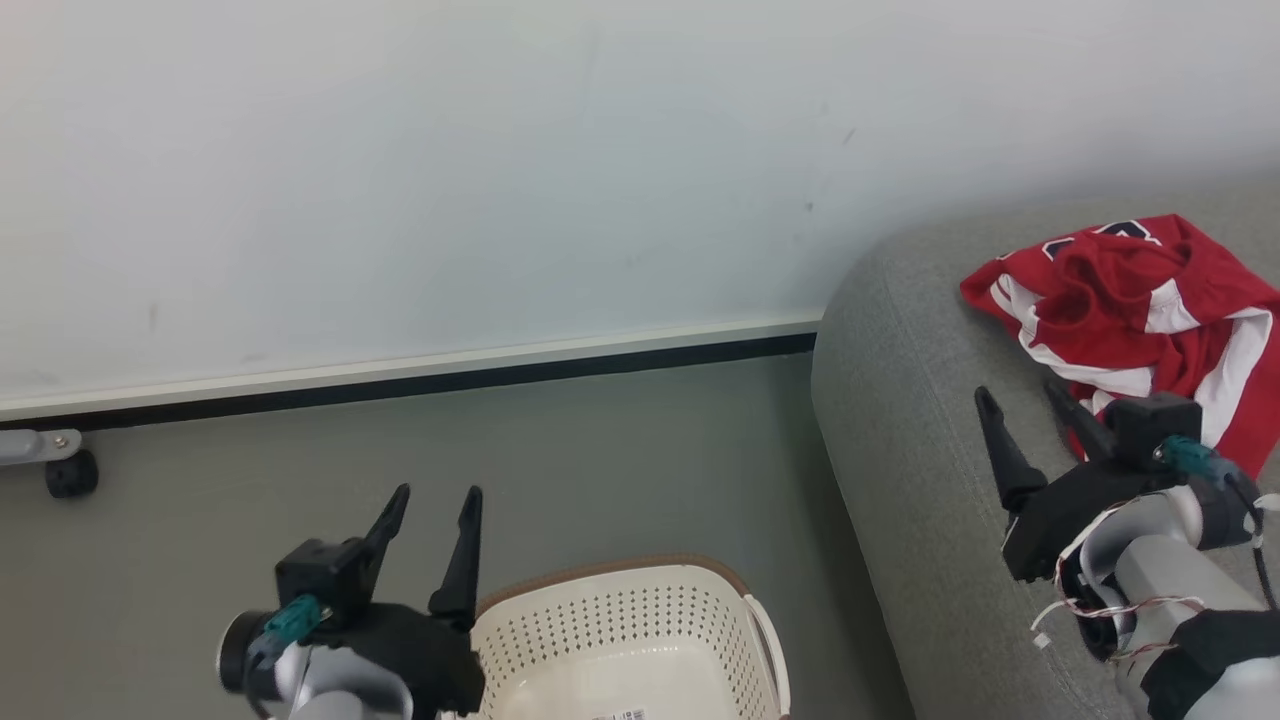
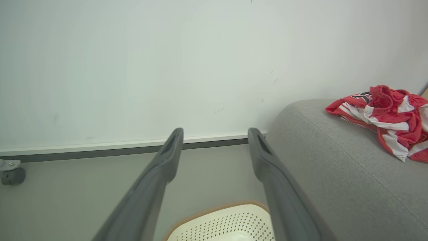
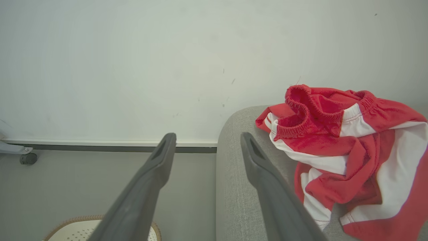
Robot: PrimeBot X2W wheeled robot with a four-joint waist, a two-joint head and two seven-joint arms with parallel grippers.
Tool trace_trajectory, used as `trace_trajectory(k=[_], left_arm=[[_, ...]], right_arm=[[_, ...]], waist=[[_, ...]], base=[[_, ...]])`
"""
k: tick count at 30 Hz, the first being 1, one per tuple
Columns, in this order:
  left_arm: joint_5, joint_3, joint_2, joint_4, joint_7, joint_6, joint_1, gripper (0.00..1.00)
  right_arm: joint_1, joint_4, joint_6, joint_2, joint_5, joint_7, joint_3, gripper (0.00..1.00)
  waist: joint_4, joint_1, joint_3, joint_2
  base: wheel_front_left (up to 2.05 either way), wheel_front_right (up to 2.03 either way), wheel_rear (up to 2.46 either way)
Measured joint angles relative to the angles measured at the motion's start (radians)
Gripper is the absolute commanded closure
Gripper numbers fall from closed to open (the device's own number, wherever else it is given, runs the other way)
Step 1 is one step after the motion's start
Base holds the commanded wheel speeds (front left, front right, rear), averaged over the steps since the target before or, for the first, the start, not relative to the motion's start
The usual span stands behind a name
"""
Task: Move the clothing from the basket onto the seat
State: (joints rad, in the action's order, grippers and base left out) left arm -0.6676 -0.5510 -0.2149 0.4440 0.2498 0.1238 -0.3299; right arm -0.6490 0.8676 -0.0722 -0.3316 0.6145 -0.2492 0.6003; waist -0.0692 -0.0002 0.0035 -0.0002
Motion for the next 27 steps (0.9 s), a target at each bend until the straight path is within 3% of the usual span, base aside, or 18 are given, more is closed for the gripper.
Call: trace_trajectory(k=[6, 15, 27], left_arm=[[0.014, 0.093, -0.039, -0.068, 0.000, 0.001, 0.123, 0.00], [0.073, 0.232, -0.031, -0.179, 0.000, 0.001, 0.297, 0.00], [0.147, 0.343, 0.025, -0.297, 0.000, 0.001, 0.440, 0.00]], right_arm=[[0.102, -0.135, 0.059, 0.029, -0.010, 0.000, -0.010, 0.00], [0.267, -0.328, 0.161, 0.031, -0.054, 0.000, -0.044, 0.00], [0.449, -0.562, 0.188, 0.016, -0.092, 0.000, -0.136, 0.00]], waist=[[0.021, 0.0000, -0.042, 0.0000], [0.013, 0.0001, -0.071, 0.0000], [0.021, 0.0002, -0.069, 0.0002]], base=[[0.00, 0.00, 0.00], [0.00, 0.00, 0.00], [0.00, 0.00, 0.00]])
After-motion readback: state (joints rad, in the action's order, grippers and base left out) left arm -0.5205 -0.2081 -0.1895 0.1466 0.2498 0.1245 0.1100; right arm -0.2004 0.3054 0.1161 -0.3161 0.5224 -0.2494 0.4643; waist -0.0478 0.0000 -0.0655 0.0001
